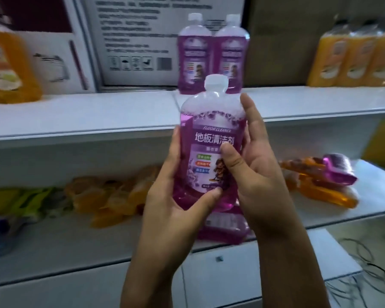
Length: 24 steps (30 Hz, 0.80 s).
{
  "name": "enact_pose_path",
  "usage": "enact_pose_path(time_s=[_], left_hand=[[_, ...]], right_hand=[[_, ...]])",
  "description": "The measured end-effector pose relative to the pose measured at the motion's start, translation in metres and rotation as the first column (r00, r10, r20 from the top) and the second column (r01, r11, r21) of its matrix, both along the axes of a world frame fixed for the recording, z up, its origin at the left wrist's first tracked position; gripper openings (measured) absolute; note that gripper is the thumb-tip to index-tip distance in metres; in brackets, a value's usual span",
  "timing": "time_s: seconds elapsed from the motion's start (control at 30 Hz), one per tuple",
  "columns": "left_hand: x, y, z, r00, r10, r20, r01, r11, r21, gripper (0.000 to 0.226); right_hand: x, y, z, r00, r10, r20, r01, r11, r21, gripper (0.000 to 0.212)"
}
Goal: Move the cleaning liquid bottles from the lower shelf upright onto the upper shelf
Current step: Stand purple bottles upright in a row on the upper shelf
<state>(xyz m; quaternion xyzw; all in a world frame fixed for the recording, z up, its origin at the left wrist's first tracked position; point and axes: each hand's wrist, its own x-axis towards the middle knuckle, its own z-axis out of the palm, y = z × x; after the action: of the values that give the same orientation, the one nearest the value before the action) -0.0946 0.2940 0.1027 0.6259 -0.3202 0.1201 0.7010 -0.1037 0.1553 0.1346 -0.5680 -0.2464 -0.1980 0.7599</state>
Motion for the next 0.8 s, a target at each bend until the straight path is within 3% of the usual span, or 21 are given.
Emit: enact_pose_path(time_s=[0.23,0.57,0.8], left_hand=[[-0.029,-0.110,0.016,0.996,-0.047,0.075,0.049,0.999,-0.024,0.094],[-0.032,-0.211,0.050,0.992,-0.021,0.124,0.023,1.000,-0.010,0.095],[-0.007,-0.228,0.084,0.960,0.070,0.273,-0.122,0.977,0.177,0.101]], right_hand=[[-0.035,-0.112,0.020,0.984,-0.060,0.171,0.075,0.994,-0.080,0.068],[-0.039,-0.220,0.056,0.976,0.009,0.218,0.040,0.975,-0.218,0.079],[-0.006,-0.252,0.105,0.973,-0.030,0.227,0.145,0.850,-0.507,0.095]])
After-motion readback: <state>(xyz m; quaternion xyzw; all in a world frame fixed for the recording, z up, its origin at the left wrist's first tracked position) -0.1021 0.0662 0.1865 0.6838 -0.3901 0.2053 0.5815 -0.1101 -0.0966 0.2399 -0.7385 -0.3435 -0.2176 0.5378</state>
